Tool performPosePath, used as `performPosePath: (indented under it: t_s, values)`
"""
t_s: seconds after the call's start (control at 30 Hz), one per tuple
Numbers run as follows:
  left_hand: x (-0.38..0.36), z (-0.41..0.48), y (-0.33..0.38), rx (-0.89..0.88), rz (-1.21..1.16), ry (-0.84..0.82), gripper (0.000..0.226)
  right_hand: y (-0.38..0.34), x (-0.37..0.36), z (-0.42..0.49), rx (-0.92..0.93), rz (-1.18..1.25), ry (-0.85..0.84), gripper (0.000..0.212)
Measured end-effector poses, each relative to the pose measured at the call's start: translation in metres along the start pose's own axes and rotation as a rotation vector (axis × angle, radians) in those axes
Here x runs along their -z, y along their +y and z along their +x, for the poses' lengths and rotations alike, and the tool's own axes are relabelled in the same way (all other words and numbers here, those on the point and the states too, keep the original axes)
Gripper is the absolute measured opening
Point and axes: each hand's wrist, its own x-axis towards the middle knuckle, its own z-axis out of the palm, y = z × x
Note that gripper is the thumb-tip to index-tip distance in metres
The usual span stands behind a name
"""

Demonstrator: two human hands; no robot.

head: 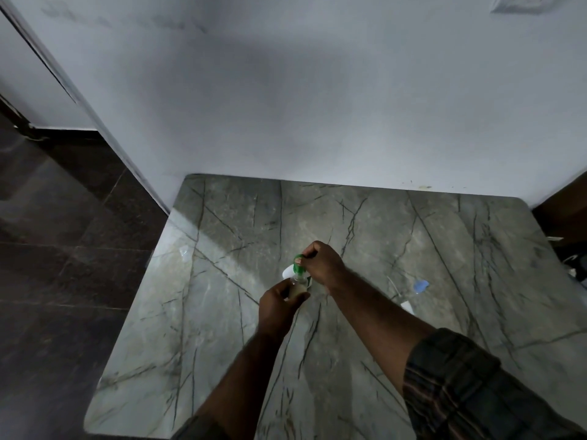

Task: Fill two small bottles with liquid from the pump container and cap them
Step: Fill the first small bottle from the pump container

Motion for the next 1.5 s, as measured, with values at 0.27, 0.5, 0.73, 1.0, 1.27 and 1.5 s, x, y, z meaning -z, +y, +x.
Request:
performPosePath:
  t_s: [0.27, 0.5, 0.73, 1.0, 1.27, 1.5]
  values:
    - [-0.003, -0.001, -0.002, 0.033, 0.008, -0.018, 0.046, 0.008, -0.001, -0.001, 0.036, -0.033, -0.011, 0.020]
    - [-0.003, 0.000, -0.003, 0.035, 0.026, -0.014, 0.047, 0.010, -0.001, -0.004, 0.050, -0.040, -0.011, 0.019]
    - [-0.002, -0.002, 0.002, 0.032, 0.018, 0.002, 0.047, 0.000, 0.002, -0.005, 0.040, -0.091, -0.007, 0.016]
    - [-0.003, 0.000, -0.001, 0.045, 0.026, -0.023, 0.043, 0.007, -0.001, -0.010, 0.028, -0.084, 0.010, 0.015]
    - [0.000, 0.001, 0.003, 0.051, 0.007, -0.017, 0.050, -0.001, 0.007, -0.007, 0.060, -0.112, -0.025, 0.019]
    - [-0.002, 0.000, 0.000, 0.061, 0.000, -0.031, 0.047, 0.000, 0.004, -0.011, 0.039, -0.159, -0.008, 0.017]
